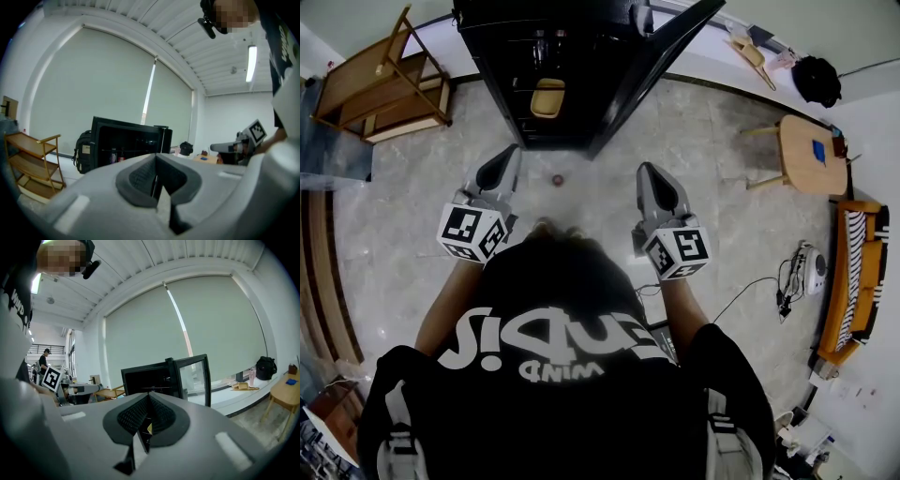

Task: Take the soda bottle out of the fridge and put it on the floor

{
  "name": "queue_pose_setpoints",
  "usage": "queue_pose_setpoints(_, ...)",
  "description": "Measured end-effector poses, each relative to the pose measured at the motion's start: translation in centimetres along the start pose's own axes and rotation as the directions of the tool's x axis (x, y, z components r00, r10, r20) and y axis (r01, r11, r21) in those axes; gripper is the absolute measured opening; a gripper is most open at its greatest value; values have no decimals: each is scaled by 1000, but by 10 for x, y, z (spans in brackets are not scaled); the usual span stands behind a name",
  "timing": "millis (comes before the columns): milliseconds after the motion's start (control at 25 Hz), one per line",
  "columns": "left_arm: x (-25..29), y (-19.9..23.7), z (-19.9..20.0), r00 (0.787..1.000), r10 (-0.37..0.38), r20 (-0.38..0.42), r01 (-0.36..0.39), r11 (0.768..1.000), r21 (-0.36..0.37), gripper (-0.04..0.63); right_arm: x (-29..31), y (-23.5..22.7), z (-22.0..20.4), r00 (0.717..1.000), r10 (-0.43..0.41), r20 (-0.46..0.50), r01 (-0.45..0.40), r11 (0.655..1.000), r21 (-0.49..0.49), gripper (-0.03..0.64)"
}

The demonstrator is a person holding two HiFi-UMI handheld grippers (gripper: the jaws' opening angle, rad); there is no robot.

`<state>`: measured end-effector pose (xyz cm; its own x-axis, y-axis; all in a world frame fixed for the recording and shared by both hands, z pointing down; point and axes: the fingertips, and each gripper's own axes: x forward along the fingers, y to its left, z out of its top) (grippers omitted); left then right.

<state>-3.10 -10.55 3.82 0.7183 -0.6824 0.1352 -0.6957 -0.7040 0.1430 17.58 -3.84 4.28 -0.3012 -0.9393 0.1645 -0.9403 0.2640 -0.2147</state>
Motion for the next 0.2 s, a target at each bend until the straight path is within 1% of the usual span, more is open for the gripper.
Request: queue_pose_setpoints(200, 0, -2, 2, 1000, -1, -1, 1, 1000, 2, 2, 0, 4, 0, 1000, 11, 3, -11, 1000, 4, -3)
